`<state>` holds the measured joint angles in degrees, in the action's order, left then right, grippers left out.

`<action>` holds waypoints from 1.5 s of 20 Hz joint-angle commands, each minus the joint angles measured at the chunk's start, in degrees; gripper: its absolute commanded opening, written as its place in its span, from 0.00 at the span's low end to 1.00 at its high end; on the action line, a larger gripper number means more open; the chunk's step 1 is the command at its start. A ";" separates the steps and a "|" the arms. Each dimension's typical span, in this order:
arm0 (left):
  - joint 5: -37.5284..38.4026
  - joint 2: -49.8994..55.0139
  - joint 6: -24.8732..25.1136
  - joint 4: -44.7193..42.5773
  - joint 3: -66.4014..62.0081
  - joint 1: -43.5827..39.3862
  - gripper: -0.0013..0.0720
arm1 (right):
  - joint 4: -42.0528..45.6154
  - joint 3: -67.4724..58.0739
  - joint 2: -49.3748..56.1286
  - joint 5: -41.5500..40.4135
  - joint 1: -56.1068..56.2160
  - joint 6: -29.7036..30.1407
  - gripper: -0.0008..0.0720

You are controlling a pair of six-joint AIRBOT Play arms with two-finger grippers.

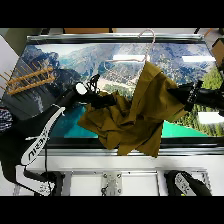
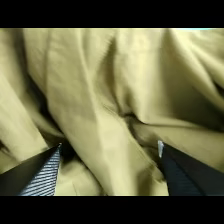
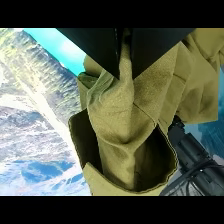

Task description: Fold the clothes and pants, and hang the long-sleeved shirts on hangers.

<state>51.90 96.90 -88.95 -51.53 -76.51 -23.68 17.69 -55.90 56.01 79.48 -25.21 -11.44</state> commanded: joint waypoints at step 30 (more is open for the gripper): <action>34.05 -6.19 -1.95 -13.27 -41.51 21.16 0.03 | 20.79 0.00 -5.16 10.16 16.06 -21.49 0.03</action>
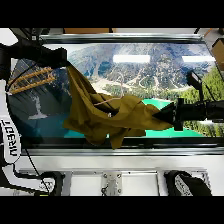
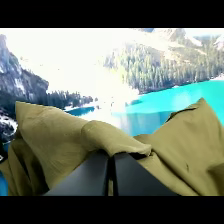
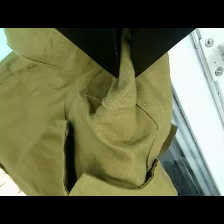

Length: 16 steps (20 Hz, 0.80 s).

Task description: Fold the clothes and pants, and hang the long-sleeved shirts on hangers.

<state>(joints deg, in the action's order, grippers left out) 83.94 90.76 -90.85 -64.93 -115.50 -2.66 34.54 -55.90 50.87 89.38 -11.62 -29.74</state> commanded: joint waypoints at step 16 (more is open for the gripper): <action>8.24 -0.02 -0.70 5.66 -2.49 -0.09 0.03 | -12.37 -0.07 -0.02 9.84 20.57 -7.61 0.03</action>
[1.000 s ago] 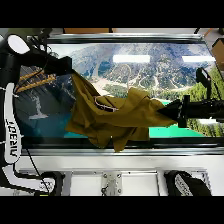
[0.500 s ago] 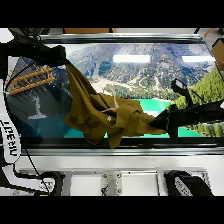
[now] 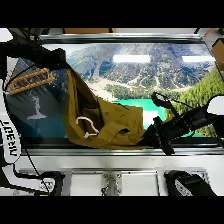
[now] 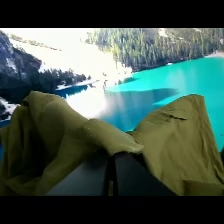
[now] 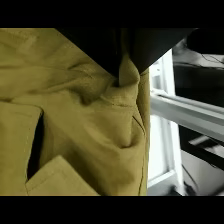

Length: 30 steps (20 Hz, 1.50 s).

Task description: Fold the clothes and pants, and hang the long-sleeved shirts on hangers.

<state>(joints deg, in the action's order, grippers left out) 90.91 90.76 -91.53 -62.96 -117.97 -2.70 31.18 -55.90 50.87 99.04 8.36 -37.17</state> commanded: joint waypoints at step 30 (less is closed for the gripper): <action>-13.05 -20.02 6.43 15.98 4.26 12.00 0.03 | 6.78 -25.53 -0.74 -37.38 -43.36 -24.28 0.03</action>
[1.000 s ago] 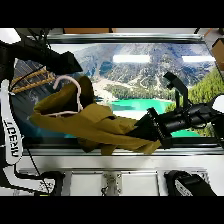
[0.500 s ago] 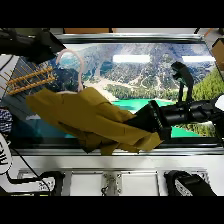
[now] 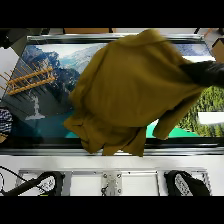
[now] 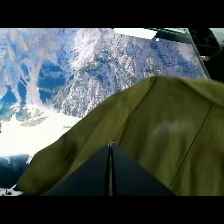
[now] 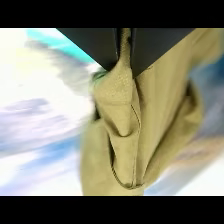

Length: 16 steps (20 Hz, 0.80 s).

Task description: Fold the clothes and pants, and hang the long-sleeved shirts on hangers.

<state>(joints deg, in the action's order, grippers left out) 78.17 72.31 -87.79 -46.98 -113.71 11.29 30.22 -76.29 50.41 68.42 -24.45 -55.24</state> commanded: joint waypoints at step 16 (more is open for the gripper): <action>1.66 7.04 7.91 0.15 0.02 -15.43 0.03 | 74.49 -37.18 8.59 -9.35 -22.95 -30.60 0.03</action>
<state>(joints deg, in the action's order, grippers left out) 78.85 77.76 -80.47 -46.94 -113.69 -2.85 96.44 -108.62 56.53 57.84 -47.20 -83.77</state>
